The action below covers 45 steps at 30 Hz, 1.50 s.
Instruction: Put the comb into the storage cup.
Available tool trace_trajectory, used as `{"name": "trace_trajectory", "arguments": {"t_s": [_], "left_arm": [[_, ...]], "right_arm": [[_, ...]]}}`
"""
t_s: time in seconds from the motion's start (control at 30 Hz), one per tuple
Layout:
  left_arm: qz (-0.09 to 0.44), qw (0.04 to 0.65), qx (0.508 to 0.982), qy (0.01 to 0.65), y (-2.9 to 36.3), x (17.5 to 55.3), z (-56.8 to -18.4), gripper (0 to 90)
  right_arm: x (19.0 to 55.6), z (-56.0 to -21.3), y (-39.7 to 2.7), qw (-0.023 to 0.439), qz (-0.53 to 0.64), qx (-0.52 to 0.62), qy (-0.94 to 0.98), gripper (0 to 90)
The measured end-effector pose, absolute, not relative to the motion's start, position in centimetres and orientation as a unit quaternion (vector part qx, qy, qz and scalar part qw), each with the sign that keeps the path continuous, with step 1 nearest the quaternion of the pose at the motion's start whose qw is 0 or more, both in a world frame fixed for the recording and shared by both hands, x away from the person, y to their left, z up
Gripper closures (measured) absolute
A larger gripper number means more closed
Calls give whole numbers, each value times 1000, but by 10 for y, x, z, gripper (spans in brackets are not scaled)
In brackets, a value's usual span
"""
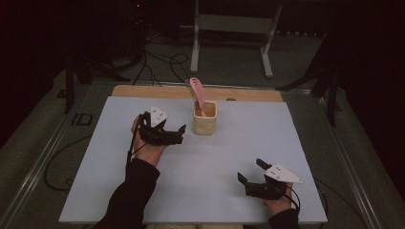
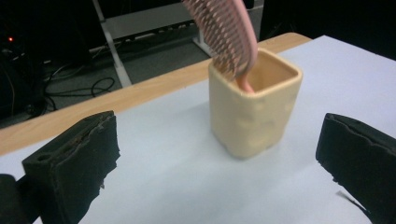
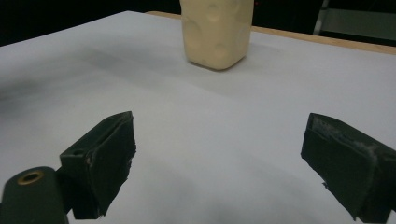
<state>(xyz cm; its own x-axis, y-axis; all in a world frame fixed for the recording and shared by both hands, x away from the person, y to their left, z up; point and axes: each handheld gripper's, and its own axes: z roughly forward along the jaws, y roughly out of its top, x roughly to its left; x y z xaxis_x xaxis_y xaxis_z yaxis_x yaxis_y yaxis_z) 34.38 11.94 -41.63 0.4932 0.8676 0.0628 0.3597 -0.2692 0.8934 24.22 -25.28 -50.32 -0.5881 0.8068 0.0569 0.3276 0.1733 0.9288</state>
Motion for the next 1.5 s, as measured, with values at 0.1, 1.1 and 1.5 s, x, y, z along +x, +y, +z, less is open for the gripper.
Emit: {"name": "trace_trajectory", "arguments": {"t_s": [0.1,1.1,1.5], "left_arm": [[284,443,741,416,134,333,-422,0],[265,456,731,433,231,247,-495,0],[270,455,731,431,249,229,-497,0]], "right_arm": [[242,-504,-252,236,509,388,732,98],[242,-503,-248,234,513,382,732,98],[244,-500,-260,243,518,393,720,98]]}}
